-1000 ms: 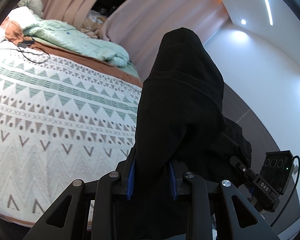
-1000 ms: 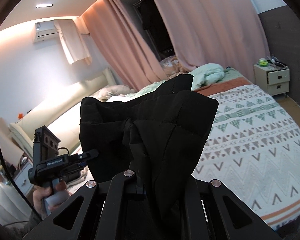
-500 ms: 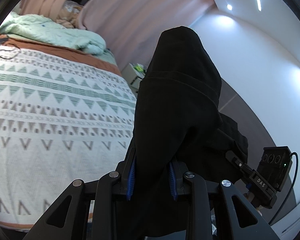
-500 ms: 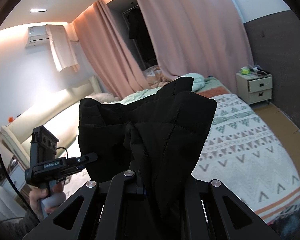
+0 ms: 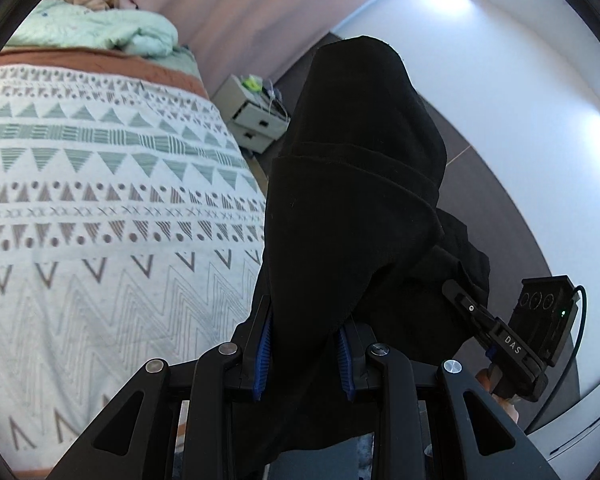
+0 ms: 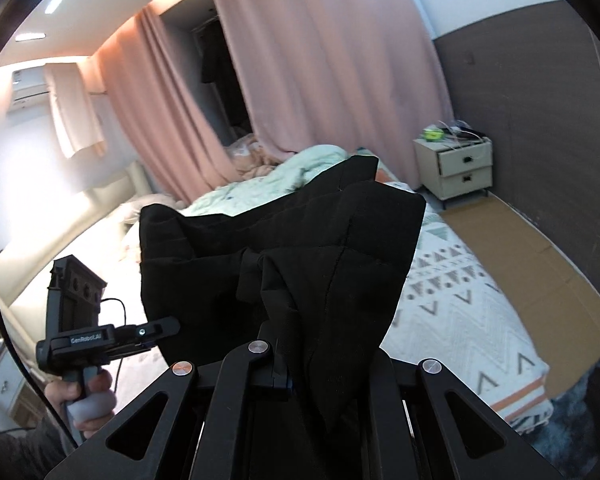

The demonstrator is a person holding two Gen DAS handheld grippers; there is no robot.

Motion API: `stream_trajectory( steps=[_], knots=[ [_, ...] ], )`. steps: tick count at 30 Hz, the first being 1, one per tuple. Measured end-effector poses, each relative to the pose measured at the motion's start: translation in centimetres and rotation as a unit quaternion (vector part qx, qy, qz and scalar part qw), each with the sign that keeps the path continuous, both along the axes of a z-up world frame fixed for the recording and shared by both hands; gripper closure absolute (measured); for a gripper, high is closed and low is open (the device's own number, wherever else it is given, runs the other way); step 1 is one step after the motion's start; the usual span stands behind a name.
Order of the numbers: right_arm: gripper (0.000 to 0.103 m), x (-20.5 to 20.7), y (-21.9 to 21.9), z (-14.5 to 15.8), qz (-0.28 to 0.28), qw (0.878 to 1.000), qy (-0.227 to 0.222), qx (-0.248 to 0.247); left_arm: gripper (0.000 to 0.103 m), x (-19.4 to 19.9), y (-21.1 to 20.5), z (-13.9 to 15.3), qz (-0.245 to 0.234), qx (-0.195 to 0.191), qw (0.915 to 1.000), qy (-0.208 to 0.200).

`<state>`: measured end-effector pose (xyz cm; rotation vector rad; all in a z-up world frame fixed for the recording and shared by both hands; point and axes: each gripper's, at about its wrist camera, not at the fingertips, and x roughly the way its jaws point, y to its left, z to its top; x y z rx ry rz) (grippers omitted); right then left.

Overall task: Fold large clothes
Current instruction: 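Lift the folded jacket off the bed with both grippers, then carry the folded jacket and lower it onto the bed's edge with both grippers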

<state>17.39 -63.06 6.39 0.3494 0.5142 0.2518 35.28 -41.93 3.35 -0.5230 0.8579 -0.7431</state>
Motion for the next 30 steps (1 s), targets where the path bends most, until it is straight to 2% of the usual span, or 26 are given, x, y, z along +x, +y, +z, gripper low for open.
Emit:
stream_trajectory(
  steps=[10, 16, 18, 20, 23, 25, 27, 28, 29, 30],
  knots=[
    [0.094, 7.2, -5.2, -4.8, -0.044, 0.997, 0.057, 0.010, 0.074, 7.7, -4.8, -4.4, -0.022, 0.016, 0.9987, 0.042],
    [0.094, 12.4, -7.4, -7.6, -0.057, 0.994, 0.097, 0.005, 0.074, 12.5, -5.9, -7.7, -0.020, 0.034, 0.9975, 0.058],
    [0.094, 14.1, -8.0, -8.9, -0.061, 0.992, 0.113, 0.005, 0.081, 13.9, -5.8, -8.6, -0.023, 0.025, 0.9976, 0.061],
    [0.094, 15.7, -8.3, -10.3, -0.064, 0.990, 0.129, 0.002, 0.082, 15.1, -6.1, -9.2, -0.030, 0.021, 0.9975, 0.061],
    [0.094, 17.7, -8.6, -12.6, -0.063, 0.987, 0.147, 0.006, 0.082, 16.6, -6.4, -10.4, -0.023, 0.056, 0.9968, 0.053],
    [0.095, 19.1, -8.5, -14.3, -0.074, 0.984, 0.164, -0.009, 0.082, 17.5, -6.0, -11.9, -0.018, 0.066, 0.9951, 0.072],
    [0.095, 19.8, -8.9, -15.9, -0.083, 0.980, 0.183, -0.011, 0.075, 18.0, -5.2, -13.0, -0.021, 0.064, 0.9938, 0.089],
    [0.095, 19.9, -9.1, -16.5, -0.086, 0.978, 0.188, -0.006, 0.061, 18.1, -4.8, -13.6, -0.019, 0.066, 0.9931, 0.095],
    [0.095, 20.1, -9.3, -17.0, -0.088, 0.977, 0.193, -0.006, 0.041, 18.1, -4.3, -14.1, -0.014, 0.067, 0.9930, 0.096],
    [0.095, 20.4, -9.7, -17.5, -0.090, 0.976, 0.198, -0.004, 0.032, 18.0, -4.0, -14.3, -0.009, 0.066, 0.9933, 0.094]
  ],
)
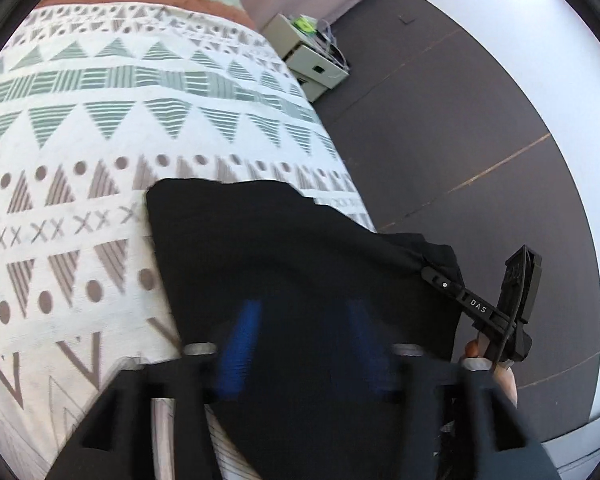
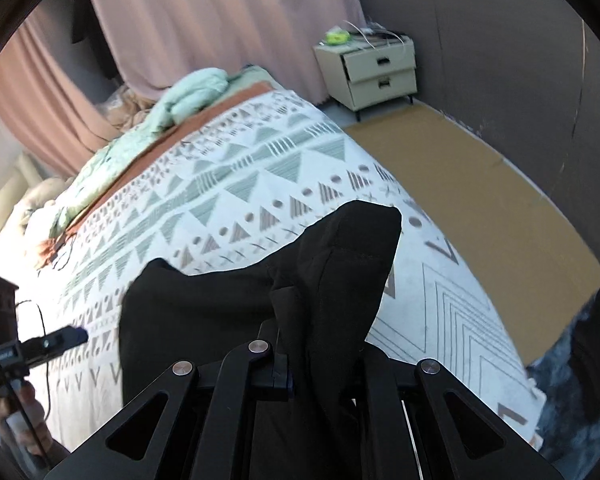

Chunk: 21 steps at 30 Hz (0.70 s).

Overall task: Fold large clothes
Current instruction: 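Carry the folded jacket and lower it onto the bed's edge with both grippers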

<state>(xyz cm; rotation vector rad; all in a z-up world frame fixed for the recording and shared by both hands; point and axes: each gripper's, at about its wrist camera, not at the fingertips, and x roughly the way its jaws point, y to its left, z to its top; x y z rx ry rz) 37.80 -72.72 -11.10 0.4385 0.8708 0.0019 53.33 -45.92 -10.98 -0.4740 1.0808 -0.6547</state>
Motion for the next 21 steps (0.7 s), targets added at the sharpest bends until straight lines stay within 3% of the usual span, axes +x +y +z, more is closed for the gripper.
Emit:
stream_trajectory(
  steps=[1, 2, 5, 7, 8, 14, 21],
  knots=[
    [0.094, 0.1, -0.1, -0.3, 0.000, 1.000, 0.003, 0.002, 0.019, -0.1, 0.6, -0.3, 0.009, -0.003, 0.9999, -0.004],
    [0.094, 0.5, -0.4, -0.9, 0.001, 1.000, 0.008, 0.004, 0.014, -0.4, 1.0, -0.5, 0.018, -0.005, 0.9998, -0.006],
    [0.082, 1.7, -1.3, -2.5, -0.013, 0.999, 0.047, -0.004, 0.014, -0.6, 1.5, -1.4, 0.023, -0.009, 0.9996, 0.012],
    [0.045, 2.0, -2.0, -3.4, -0.034, 0.996, 0.077, -0.003, 0.014, -0.6, 1.5, -2.2, 0.020, -0.008, 0.9995, 0.025],
    [0.040, 1.6, -2.4, -3.7, -0.041, 0.996, 0.085, 0.007, 0.014, -0.8, 1.4, -2.5, 0.017, -0.004, 0.9995, 0.026],
    [0.028, -2.7, -3.0, -3.1, -0.064, 0.994, 0.083, 0.007, 0.014, -1.3, 0.5, -4.5, -0.004, 0.019, 0.9987, 0.046],
    [0.028, -10.5, -3.3, -2.2, -0.102, 0.993, 0.061, 0.021, 0.014, -1.7, -0.4, -5.6, -0.010, 0.031, 0.9979, 0.057]
  ],
)
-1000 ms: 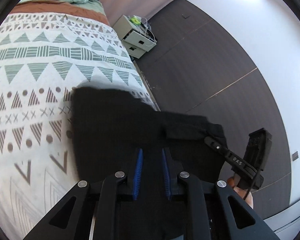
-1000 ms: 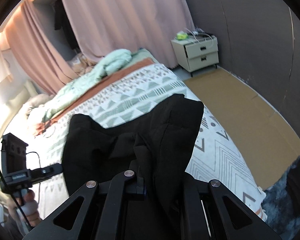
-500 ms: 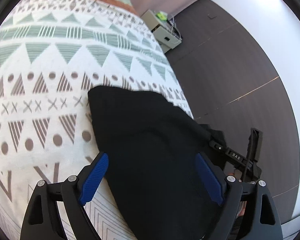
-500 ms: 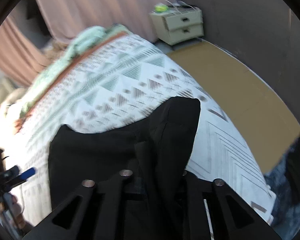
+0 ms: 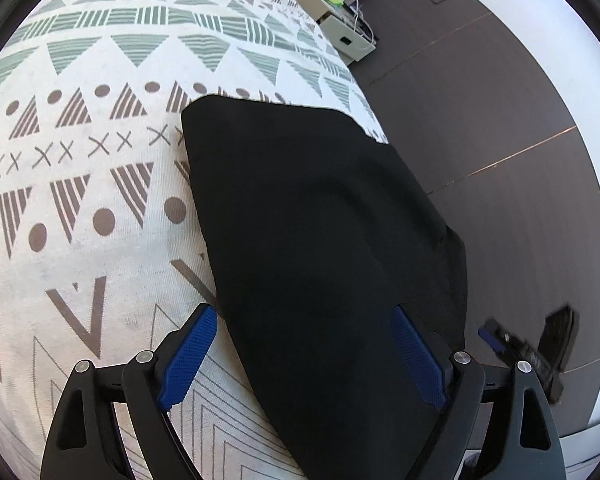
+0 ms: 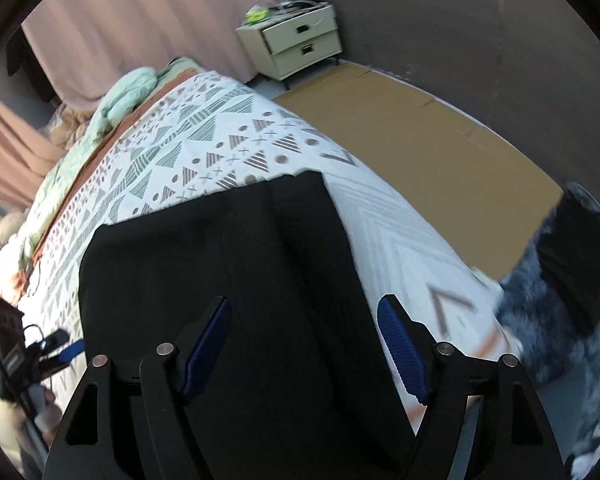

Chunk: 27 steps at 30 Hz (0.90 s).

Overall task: Fold large clothes
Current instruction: 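Carry the folded jacket and lower it onto the bed's edge with both grippers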

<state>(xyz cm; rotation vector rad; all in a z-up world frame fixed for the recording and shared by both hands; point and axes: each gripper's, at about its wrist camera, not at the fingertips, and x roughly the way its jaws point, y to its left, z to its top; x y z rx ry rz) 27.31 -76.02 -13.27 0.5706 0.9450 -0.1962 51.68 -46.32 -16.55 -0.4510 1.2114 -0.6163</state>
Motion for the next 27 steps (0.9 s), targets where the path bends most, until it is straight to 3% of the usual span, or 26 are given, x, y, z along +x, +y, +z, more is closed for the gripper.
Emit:
stream_trajectory(
  steps=[6, 19, 20, 22, 25, 27],
  knots=[
    [0.028, -1.3, 0.1, -1.8, 0.008, 1.000, 0.021, 0.006, 0.014, 0.1, -1.2, -0.3, -0.008, 0.000, 1.0000, 0.002],
    [0.028, 6.6, -1.7, -7.9, 0.023, 0.994, 0.055, 0.088, 0.014, 2.5, -3.8, -1.9, -0.020, 0.041, 0.9990, 0.001],
    [0.031, 7.2, -1.7, -7.9, 0.027, 0.994, 0.048, 0.090, 0.014, 2.5, -3.9, -2.0, -0.021, 0.044, 0.9988, -0.001],
    [0.064, 8.1, -1.4, -7.6, 0.039, 0.994, 0.041, 0.094, 0.015, 2.8, -4.2, -2.2, -0.019, 0.050, 0.9986, -0.002],
    [0.081, 9.1, -0.4, -6.9, 0.057, 0.994, 0.042, 0.079, 0.015, 3.3, -4.2, -2.5, -0.015, 0.049, 0.9987, 0.003],
    [0.084, 9.7, 0.3, -6.6, 0.068, 0.994, 0.043, 0.069, 0.016, 3.9, -4.6, -2.7, -0.011, 0.045, 0.9989, 0.008]
  ],
)
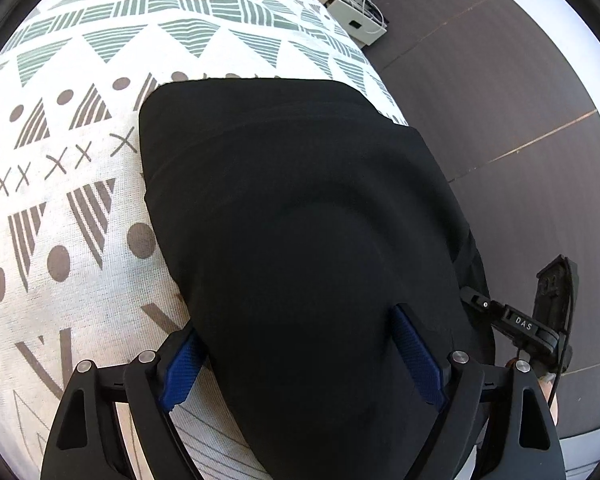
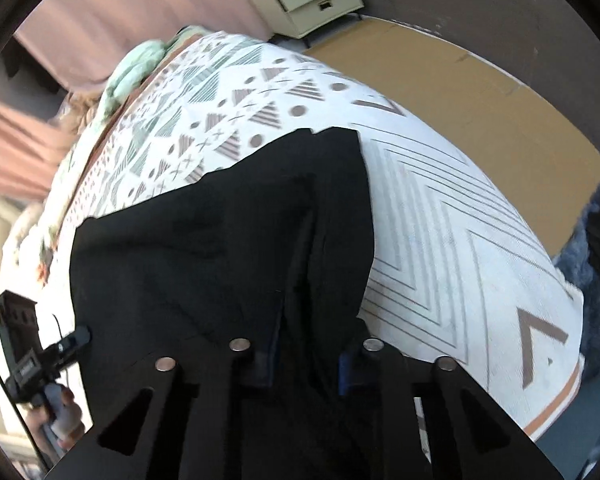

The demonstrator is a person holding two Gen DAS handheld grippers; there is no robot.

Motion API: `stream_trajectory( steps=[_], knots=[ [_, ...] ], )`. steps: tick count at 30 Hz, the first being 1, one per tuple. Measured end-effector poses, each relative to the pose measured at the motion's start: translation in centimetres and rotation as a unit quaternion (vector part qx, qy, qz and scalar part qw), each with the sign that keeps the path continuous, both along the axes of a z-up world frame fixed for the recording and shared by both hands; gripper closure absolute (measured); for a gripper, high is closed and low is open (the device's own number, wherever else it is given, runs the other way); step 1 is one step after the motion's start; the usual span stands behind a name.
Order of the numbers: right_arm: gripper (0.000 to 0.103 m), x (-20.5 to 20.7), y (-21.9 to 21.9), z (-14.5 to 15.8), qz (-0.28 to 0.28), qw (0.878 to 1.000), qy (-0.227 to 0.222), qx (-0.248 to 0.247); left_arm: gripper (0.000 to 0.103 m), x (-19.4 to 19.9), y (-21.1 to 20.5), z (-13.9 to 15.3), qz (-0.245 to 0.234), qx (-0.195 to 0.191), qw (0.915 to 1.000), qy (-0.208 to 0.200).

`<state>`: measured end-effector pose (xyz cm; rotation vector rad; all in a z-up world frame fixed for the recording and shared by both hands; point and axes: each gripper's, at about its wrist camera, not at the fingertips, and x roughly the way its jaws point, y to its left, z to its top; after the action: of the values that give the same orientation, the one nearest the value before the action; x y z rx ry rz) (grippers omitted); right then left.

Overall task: Fold large clothes
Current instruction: 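Carry the folded jacket and lower it onto the bed's edge with both grippers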

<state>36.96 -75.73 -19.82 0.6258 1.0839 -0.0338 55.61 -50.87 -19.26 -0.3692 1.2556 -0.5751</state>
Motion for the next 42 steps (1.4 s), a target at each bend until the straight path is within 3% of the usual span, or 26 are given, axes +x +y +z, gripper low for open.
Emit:
stream_trajectory(
  steps=[3, 12, 16, 17, 19, 25, 35, 38, 42],
  knots=[
    [0.086, 0.6, 0.7, 0.6, 0.012, 1.000, -0.015, 0.010, 0.019, -0.1, 0.6, -0.2, 0.003, -0.010, 0.9999, 0.004],
    [0.086, 4.1, 4.5, 1.7, 0.059, 0.998, -0.025, 0.013, 0.041, 0.2, 3.7, -1.1, 0.028, -0.055, 0.9978, 0.023],
    [0.086, 5.6, 4.9, 1.3, 0.051, 0.999, -0.005, -0.003, 0.047, -0.1, 3.9, -1.5, 0.034, -0.062, 0.9973, 0.017],
    [0.082, 5.6, 4.8, 1.2, 0.043, 0.999, 0.002, -0.004, 0.047, -0.5, 4.2, -1.5, 0.035, -0.061, 0.9974, 0.016],
    [0.056, 5.4, 4.1, 1.7, 0.018, 0.999, 0.008, -0.029, 0.047, -0.7, 4.2, -1.2, 0.034, -0.059, 0.9975, 0.017],
    [0.029, -0.6, 0.7, 5.0, -0.036, 0.998, -0.032, -0.028, 0.047, -0.7, 5.2, -0.8, 0.035, -0.068, 0.9964, 0.036],
    [0.028, -13.1, -2.4, 3.3, -0.111, 0.993, -0.042, 0.025, 0.047, -1.3, 6.1, 0.1, 0.042, -0.063, 0.9967, 0.031],
    [0.020, -15.3, -2.8, 2.3, -0.137, 0.988, -0.054, 0.045, 0.047, -2.3, 7.6, 0.4, 0.046, -0.064, 0.9965, 0.028],
    [0.016, -17.2, -2.7, -0.7, -0.161, 0.977, -0.065, 0.122, 0.047, -3.0, 8.8, 0.6, 0.049, -0.057, 0.9967, 0.029]
  ],
)
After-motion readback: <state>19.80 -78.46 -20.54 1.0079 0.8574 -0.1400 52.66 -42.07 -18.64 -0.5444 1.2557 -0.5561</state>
